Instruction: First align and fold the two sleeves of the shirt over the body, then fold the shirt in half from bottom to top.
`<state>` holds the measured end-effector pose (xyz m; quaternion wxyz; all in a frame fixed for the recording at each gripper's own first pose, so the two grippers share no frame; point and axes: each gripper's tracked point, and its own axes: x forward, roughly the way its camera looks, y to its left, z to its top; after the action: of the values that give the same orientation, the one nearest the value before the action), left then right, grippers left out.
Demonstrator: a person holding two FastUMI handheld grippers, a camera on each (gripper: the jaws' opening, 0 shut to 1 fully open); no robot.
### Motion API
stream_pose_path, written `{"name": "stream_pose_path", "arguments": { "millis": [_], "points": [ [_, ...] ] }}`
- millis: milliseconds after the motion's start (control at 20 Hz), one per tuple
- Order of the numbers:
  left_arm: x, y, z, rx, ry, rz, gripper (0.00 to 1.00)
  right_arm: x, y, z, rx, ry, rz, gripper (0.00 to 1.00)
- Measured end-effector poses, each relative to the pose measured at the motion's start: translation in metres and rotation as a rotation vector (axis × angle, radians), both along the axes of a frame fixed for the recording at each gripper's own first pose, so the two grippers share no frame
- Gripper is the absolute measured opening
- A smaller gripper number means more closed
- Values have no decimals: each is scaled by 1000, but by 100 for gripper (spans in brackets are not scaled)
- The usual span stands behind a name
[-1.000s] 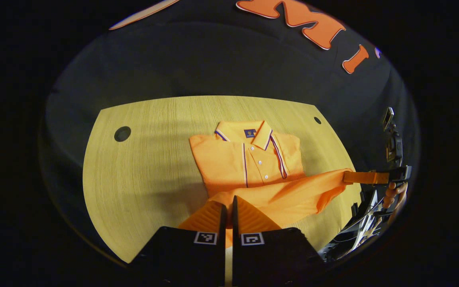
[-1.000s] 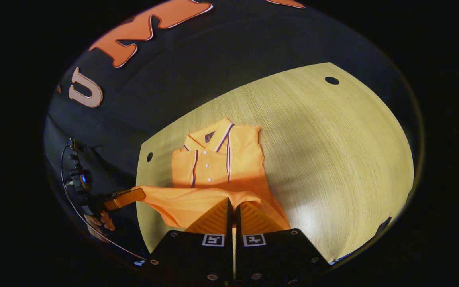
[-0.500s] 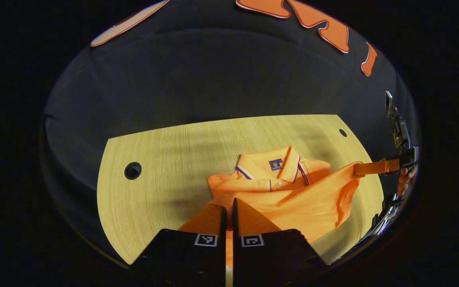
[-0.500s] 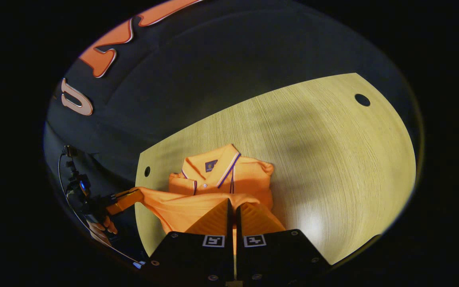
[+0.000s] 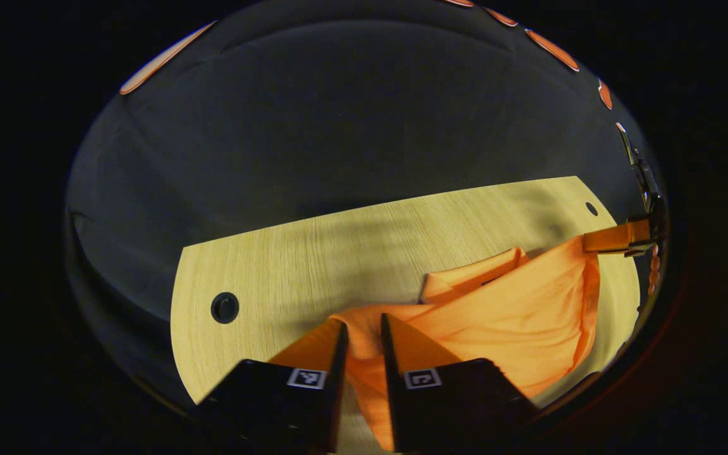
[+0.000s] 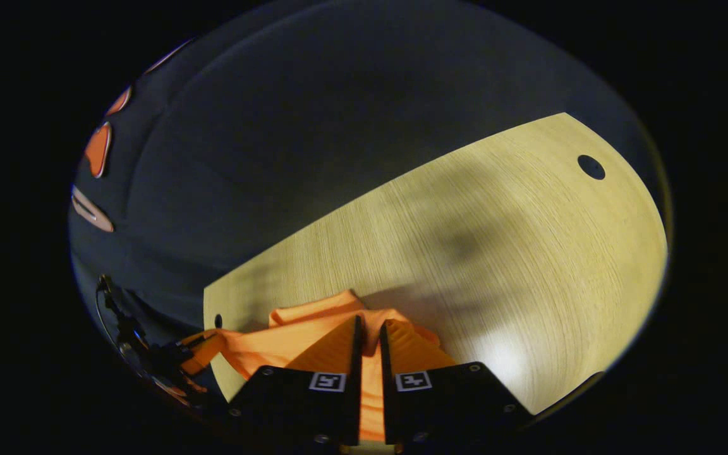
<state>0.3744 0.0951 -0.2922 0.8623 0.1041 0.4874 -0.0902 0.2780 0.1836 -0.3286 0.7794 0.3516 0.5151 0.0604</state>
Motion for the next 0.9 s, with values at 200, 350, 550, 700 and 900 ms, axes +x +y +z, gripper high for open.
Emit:
{"name": "stream_pose_path", "arguments": {
  "millis": [200, 350, 550, 700, 900],
  "points": [
    [18, 16, 41, 44, -129, 6, 84, 17, -33, 14, -61, -86, -89, 57],
    [20, 10, 83, 12, -208, 3, 97, 16, -57, 45, -156, -195, -89, 62],
    [7, 4, 133, -70, -284, 35, 100, 0, -70, 101, -286, -361, -63, 93],
    [-9, 1, 182, -131, -372, 67, 100, -17, -68, 136, -379, -489, -47, 98],
    [-34, 7, 248, -173, -566, 122, 100, -41, -83, 192, -499, -670, -64, 98]
  ]
}}
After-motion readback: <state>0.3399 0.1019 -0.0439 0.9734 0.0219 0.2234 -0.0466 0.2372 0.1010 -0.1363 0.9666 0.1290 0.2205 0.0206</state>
